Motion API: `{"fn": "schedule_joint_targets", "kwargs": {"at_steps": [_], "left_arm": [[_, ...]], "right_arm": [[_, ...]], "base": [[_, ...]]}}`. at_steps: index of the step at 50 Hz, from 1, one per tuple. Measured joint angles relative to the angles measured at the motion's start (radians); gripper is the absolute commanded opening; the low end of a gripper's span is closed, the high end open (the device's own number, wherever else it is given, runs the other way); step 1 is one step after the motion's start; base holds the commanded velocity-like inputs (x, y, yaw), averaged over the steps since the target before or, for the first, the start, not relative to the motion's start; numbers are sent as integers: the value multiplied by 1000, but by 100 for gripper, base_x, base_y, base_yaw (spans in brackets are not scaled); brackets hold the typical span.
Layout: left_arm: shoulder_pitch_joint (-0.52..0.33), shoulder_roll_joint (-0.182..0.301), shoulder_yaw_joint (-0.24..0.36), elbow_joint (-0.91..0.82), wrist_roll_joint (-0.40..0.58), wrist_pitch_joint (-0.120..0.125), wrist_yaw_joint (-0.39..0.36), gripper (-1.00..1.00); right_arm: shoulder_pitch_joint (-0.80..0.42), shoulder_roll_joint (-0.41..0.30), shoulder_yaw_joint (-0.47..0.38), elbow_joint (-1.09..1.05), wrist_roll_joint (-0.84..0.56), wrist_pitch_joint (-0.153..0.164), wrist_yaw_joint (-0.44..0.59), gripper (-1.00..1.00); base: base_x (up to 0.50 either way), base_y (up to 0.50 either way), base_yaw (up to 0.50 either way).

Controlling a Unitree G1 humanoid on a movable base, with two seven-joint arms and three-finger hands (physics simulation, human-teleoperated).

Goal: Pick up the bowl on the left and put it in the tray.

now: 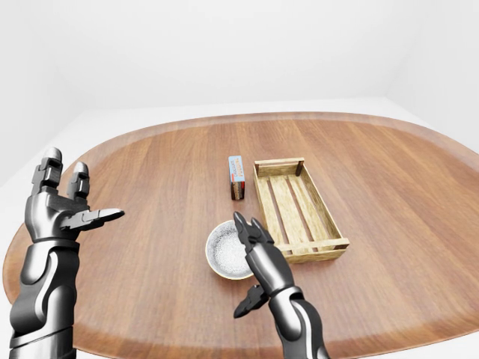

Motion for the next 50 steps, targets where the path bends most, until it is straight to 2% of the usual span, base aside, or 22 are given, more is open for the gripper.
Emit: {"fn": "schedule_joint_targets", "kwargs": {"at_steps": [25,50], "left_arm": [[-1,-3,-5,9,9,0,3,100],[1,-3,-4,6,8,0,4,100]], "right_arm": [[-64,16,-67,190,-25,0,19,100],[-126,28,-71,322,-44,0,34,100]], "base": [[0,0,0],[0,0,0]]}}
